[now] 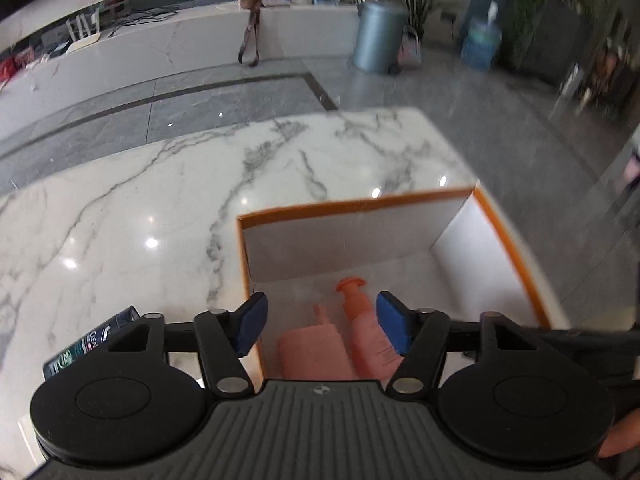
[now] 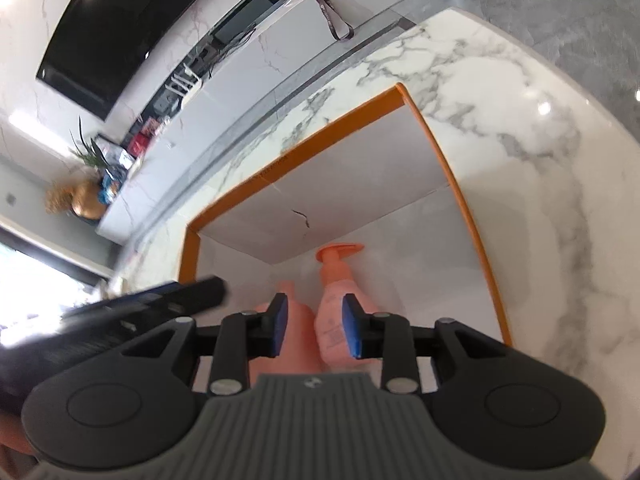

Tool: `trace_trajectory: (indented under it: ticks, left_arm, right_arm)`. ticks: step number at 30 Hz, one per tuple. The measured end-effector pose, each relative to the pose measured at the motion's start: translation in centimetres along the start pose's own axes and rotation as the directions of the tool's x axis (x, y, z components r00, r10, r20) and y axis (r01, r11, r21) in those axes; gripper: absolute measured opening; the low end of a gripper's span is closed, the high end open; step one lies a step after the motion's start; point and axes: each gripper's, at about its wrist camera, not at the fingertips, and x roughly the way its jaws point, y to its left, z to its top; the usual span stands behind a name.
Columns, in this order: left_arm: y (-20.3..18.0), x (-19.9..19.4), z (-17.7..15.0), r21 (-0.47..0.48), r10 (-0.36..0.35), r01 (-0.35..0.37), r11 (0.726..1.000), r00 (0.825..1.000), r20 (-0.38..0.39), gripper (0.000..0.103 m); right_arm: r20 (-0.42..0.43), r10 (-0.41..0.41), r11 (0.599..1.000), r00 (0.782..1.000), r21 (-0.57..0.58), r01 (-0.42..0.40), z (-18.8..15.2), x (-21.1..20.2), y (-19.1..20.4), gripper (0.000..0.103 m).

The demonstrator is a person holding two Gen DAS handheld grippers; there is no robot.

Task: Organize rigid objects
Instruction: 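Carry the pink cup and pump bottle over the box and lower them inside, then open both tools to release the cup and bottle in the box, withdraw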

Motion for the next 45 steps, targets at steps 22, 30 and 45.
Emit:
trace_trajectory:
  ticks: [22, 30, 45]
  left_arm:
    - [7.1, -0.5, -6.8, -0.301, -0.244, 0.232, 0.925, 0.97, 0.0, 0.026]
    - [8.1, -0.1, -7.8, -0.304, -0.296, 0.294, 0.906, 0.954, 0.04, 0.022]
    - [9.5, 0.3, -8.2, -0.339, -0.362, 0.367, 0.866, 0.929, 0.08, 0.023]
  right_arm:
    - [-0.196, -0.182, 0.864, 0.964, -0.501, 0.062, -4.6, 5.7, 6.3, 0.034]
    - [-0.174, -0.219, 0.824, 0.96, -0.56, 0.087, -3.7, 8.0, 7.4, 0.026]
    - [-0.095, -0.241, 0.789, 0.966, -0.599, 0.138, -4.0, 9.4, 8.0, 0.026]
